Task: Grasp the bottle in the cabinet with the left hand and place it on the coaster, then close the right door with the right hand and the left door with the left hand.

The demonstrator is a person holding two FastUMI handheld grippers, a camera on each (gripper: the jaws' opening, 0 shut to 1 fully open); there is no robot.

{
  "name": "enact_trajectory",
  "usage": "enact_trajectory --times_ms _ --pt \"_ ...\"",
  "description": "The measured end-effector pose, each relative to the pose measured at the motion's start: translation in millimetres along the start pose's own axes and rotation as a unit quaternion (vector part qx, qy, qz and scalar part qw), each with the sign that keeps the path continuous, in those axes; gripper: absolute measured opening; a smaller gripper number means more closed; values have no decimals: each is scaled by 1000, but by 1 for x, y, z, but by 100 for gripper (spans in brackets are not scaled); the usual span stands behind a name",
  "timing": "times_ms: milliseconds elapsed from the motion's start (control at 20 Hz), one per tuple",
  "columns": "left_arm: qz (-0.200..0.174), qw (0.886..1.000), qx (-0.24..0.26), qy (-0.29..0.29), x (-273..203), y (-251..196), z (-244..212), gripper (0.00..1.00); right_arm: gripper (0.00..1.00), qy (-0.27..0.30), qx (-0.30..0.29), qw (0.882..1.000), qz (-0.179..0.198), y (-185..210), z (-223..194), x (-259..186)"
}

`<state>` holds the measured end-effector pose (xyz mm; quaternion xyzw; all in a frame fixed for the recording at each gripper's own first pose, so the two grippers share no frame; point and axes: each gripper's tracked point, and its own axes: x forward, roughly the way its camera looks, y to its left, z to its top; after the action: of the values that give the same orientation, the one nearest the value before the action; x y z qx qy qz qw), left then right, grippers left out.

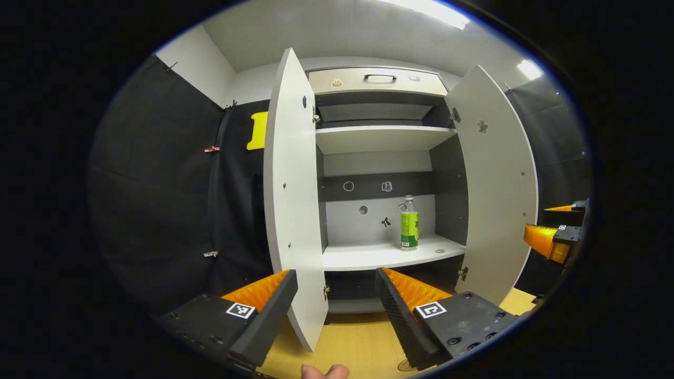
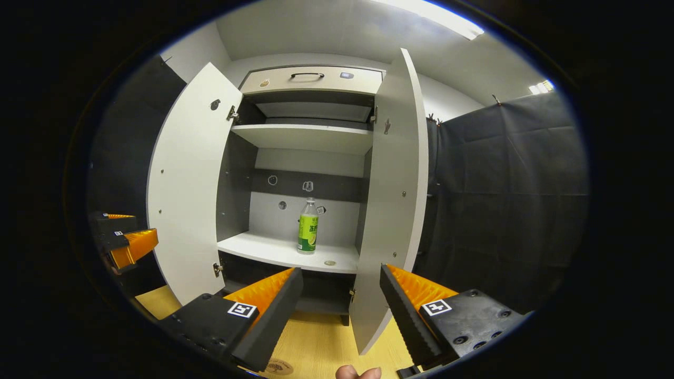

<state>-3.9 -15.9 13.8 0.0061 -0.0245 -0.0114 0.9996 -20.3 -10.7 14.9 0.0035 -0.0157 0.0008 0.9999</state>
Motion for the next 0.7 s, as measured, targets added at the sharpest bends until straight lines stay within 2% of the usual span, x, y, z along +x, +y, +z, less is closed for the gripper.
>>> enact_trajectory --times_ms 300,500,700 --pt "-37 999 -4 -10 41 -49 2 95 98 -2 5 1000 -2 -19 7 -10" --pt "-75 997 -16 -10 93 -102 0 94 98 3 6 1000 -4 -41 6 -18" --pt "-91 995 -34 -11 159 -145 6 94 98 17 4 1000 -14 -66 -6 -18"
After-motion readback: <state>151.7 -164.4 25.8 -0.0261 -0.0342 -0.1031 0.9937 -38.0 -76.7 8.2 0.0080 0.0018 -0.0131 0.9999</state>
